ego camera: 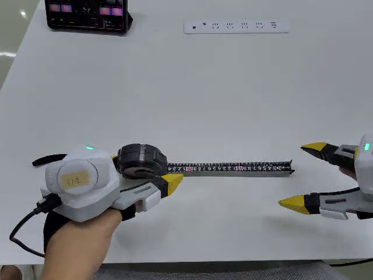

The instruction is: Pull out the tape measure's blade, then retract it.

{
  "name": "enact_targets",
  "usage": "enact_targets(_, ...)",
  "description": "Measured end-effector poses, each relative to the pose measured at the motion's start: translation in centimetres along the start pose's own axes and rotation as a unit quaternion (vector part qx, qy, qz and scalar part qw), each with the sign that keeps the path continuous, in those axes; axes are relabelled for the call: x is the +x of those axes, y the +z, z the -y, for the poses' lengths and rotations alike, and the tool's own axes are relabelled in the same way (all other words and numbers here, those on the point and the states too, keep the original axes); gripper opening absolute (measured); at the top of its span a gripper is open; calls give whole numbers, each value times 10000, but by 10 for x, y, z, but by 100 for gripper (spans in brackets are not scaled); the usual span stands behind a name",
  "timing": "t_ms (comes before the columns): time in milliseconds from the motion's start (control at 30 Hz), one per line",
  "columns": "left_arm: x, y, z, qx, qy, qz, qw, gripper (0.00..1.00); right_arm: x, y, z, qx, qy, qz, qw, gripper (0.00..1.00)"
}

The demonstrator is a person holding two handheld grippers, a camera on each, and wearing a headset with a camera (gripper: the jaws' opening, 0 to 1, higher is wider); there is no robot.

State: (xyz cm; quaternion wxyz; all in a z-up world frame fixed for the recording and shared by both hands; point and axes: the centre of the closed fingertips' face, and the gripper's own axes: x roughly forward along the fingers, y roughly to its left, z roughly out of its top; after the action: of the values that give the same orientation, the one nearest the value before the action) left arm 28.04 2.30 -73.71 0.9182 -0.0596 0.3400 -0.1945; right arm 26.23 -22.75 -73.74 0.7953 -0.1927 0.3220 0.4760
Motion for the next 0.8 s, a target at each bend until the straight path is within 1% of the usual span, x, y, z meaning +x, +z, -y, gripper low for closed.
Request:
enact_targets(67,1,0,-3,22,141,-11,9999,78,0,0,4,-36,25,-24,10000,71)
enact_targets(133,1,0,-5,-14,204,10,9998,75,0,0,7,-53,33,-49,10000,69)
enact_targets(167,2,1,-5,-99,208,53,9997,76,0,1,9,-45,39,-43,10000,69)
enact_targets(233,2,2,-6,-152,262,76,9995,75,2,2,11,-55,46,-32,10000,68)
enact_targets(300,2,1,-9,-154,367,82,9992,72,4,1,12,-64,73,-48,9999,67)
enact_targets(367,4,1,-10,-171,397,84,9990,70,6,-1,12,-94,88,-102,9999,66)
enact_targets(400,3,1,-13,-195,492,96,9986,68,7,-1,12,-104,123,-129,9998,64)
enact_targets(467,4,1,-11,-175,493,103,9986,69,8,-1,12,-130,144,-139,9997,62)
enact_targets(500,4,3,-13,-305,530,191,9979,68,8,-1,13,-130,147,-140,9997,62)
enact_targets(533,5,3,-12,-393,520,229,9976,68,9,-2,13,-131,153,-141,9997,62)
enact_targets(567,6,2,-13,-322,541,179,9979,68,9,-2,14,-141,159,-147,9997,61)
enact_targets(600,6,1,-14,-305,581,180,9977,67,10,-2,14,-154,171,-153,9996,60)
enact_targets(667,7,2,-15,-372,605,204,9973,66,10,-2,14,-202,202,-175,9994,59)
enact_targets(733,7,2,-18,-512,666,264,9961,65,11,-3,15,-247,229,-195,9992,57)
enact_targets(800,8,1,-19,-551,712,278,9956,64,11,-3,16,-281,251,-219,9991,56)
